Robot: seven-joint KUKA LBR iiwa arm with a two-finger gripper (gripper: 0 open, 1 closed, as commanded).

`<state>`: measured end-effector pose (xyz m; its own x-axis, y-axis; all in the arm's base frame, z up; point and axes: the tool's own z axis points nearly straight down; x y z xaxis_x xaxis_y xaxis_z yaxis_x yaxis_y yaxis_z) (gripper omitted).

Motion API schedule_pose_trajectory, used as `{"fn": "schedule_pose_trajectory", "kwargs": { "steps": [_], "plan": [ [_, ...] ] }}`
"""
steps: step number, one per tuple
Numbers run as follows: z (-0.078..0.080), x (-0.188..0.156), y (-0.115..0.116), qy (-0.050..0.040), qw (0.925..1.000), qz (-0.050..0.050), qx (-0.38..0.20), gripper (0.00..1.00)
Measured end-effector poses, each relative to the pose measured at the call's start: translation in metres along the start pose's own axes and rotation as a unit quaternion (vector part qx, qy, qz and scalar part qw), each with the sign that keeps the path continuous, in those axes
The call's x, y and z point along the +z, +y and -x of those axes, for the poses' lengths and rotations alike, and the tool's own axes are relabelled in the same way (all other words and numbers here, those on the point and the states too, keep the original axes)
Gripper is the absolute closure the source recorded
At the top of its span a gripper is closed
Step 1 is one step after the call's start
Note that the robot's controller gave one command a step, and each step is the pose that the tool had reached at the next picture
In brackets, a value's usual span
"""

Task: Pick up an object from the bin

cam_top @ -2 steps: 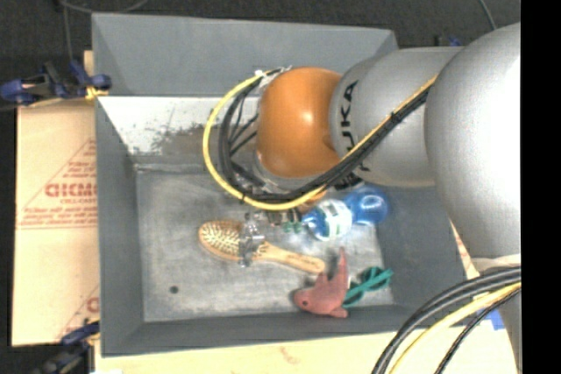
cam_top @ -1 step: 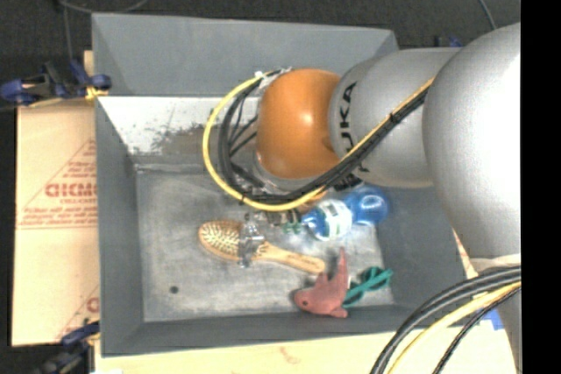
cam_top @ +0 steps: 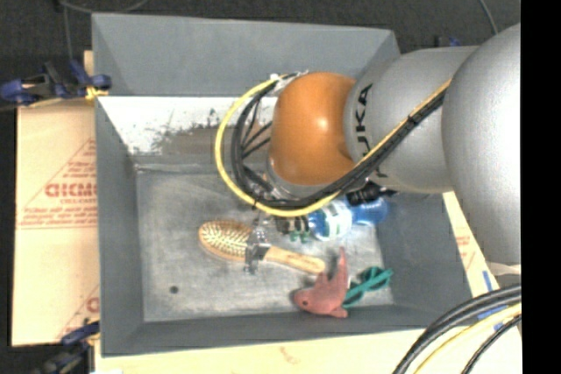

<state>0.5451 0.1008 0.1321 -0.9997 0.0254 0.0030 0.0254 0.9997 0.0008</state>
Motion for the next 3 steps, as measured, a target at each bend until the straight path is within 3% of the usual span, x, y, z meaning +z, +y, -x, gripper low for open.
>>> {"fn": "schedule_pose_trajectory", "kwargs": {
  "steps": [1,2,3],
  "plan": [
    [0.045,0.055,-0.011,0.0058,0.9999,0.002,-0.015,1.00],
    [0.045,0.055,-0.011,0.0058,0.9999,0.002,-0.015,1.00],
    [0.047,-0.068,-0.006,-0.0032,0.9997,0.000,-0.025,1.00]
  ]
}}
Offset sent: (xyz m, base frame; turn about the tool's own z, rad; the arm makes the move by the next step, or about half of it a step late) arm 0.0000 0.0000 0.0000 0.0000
